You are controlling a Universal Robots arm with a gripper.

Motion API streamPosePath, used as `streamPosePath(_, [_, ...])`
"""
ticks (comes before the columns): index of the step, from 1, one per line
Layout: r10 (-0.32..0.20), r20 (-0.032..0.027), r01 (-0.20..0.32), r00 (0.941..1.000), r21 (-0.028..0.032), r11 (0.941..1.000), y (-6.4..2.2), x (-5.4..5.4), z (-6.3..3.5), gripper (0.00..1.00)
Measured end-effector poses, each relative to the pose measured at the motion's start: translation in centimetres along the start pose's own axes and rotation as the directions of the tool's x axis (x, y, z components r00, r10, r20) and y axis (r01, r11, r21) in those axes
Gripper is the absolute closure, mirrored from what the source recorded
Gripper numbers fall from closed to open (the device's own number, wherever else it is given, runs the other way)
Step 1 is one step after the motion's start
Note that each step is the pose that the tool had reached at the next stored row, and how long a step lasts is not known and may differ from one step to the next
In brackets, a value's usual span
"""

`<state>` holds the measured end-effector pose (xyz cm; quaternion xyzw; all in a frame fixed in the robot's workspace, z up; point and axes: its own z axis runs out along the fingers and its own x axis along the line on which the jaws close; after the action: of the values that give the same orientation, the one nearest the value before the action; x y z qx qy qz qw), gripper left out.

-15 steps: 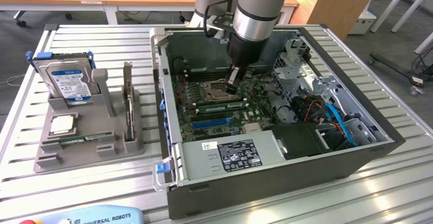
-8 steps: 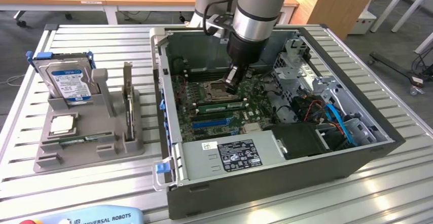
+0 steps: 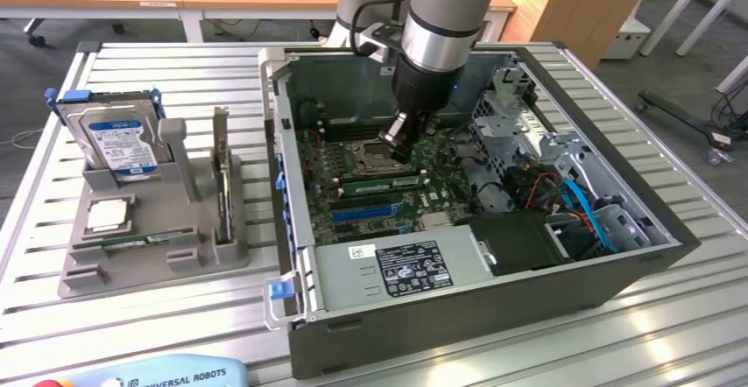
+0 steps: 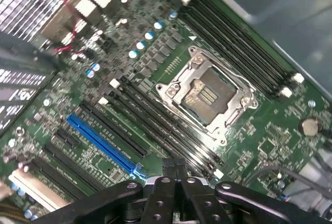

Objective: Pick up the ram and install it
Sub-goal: 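Press down the ram until it locks into place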

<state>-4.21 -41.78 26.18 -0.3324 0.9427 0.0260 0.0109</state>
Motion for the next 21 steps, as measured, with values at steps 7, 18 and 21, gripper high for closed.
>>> streamPosePath(7, [0.116, 0.0052, -0.116, 0.9932, 0.0041, 0.9932, 0.00, 0.00, 0.05, 0.90])
streamPosePath(18, [0.294, 0.0141, -0.295, 0.9556, 0.0092, 0.9556, 0.00, 0.00, 0.14, 0.90])
streamPosePath(21, [0.342, 0.0167, -0.342, 0.9395, 0.0104, 0.9395, 0.00, 0.00, 0.17, 0.90])
